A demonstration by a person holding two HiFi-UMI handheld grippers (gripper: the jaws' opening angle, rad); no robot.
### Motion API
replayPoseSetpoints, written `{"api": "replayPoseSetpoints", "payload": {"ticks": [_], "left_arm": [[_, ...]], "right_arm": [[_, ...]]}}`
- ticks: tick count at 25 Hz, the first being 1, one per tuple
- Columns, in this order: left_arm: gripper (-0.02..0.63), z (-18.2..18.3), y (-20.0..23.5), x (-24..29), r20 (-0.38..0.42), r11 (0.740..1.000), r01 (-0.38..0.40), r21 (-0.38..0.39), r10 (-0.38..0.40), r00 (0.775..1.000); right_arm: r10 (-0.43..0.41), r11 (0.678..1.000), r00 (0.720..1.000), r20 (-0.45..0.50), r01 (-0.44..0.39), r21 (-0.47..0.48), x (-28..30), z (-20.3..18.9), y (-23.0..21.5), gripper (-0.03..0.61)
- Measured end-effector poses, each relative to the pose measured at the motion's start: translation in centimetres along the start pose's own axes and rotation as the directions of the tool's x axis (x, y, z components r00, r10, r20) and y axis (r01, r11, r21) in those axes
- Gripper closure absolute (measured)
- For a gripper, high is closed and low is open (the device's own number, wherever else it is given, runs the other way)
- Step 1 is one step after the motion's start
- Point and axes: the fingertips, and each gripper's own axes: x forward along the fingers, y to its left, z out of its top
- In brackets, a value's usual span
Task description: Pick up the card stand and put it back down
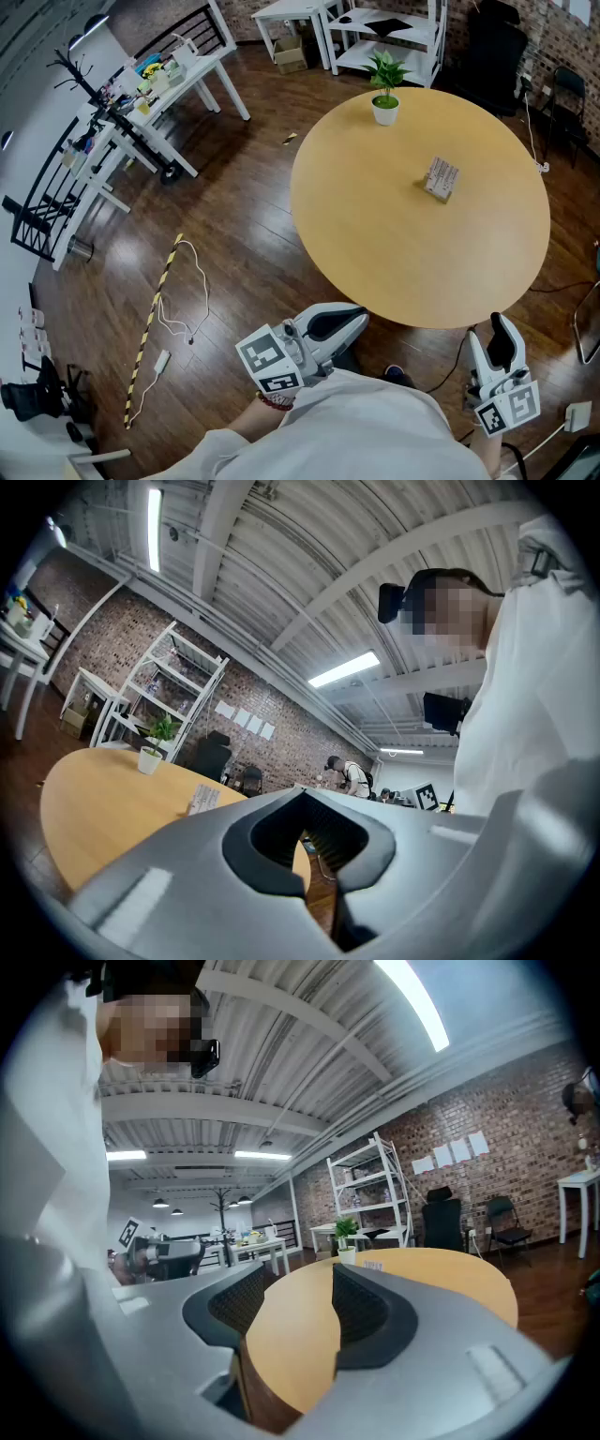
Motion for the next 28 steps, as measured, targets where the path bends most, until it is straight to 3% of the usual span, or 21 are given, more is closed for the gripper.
{"api": "replayPoseSetpoints", "payload": {"ticks": [4, 10, 14, 17, 19, 21, 23, 28], "left_arm": [[0.632, 1.7, 5.3, -3.4, 0.019, 0.999, 0.027, -0.035, -0.026, 0.999], [0.632, 2.0, 11.6, -6.4, -0.055, 0.993, 0.078, -0.091, -0.084, 0.995], [0.632, 2.6, 14.2, -6.0, -0.036, 0.988, 0.095, -0.122, -0.1, 0.994], [0.632, 3.8, 15.3, -4.2, -0.019, 0.987, 0.106, -0.123, -0.109, 0.994], [0.632, 4.4, 16.1, -2.7, -0.019, 0.99, 0.089, -0.112, -0.091, 0.996], [0.632, 5.0, 17.3, -1.1, -0.027, 0.995, 0.047, -0.092, -0.05, 0.998], [0.632, 5.6, 18.2, 0.7, -0.024, 0.996, 0.017, -0.084, -0.019, 1.0], [0.632, 5.8, 20.5, 5.7, -0.045, 0.995, -0.059, -0.074, 0.056, 0.997]], "right_arm": [[-0.07, 0.997, 0.997, 0.01, 0.07, 0.037, 5.7, 0.0, 1.0, 0.362], [-0.185, 0.982, 0.982, -0.035, 0.186, 0.023, 11.2, -1.3, 0.9, 0.354], [-0.208, 0.977, 0.972, -0.106, 0.212, 0.026, 14.1, -4.2, -2.4, 0.348], [-0.228, 0.974, 0.966, -0.124, 0.227, -0.027, 16.7, -5.0, -6.3, 0.33], [-0.222, 0.974, 0.968, -0.115, 0.216, -0.062, 19.0, -5.1, -9.1, 0.331], [-0.184, 0.983, 0.974, -0.135, 0.18, -0.037, 21.9, -6.4, -12.0, 0.321], [-0.131, 0.991, 0.974, -0.183, 0.133, -0.003, 24.9, -8.3, -14.8, 0.268], [-0.053, 0.998, 0.951, -0.304, 0.059, 0.01, 31.4, -11.7, -22.4, 0.241]]}}
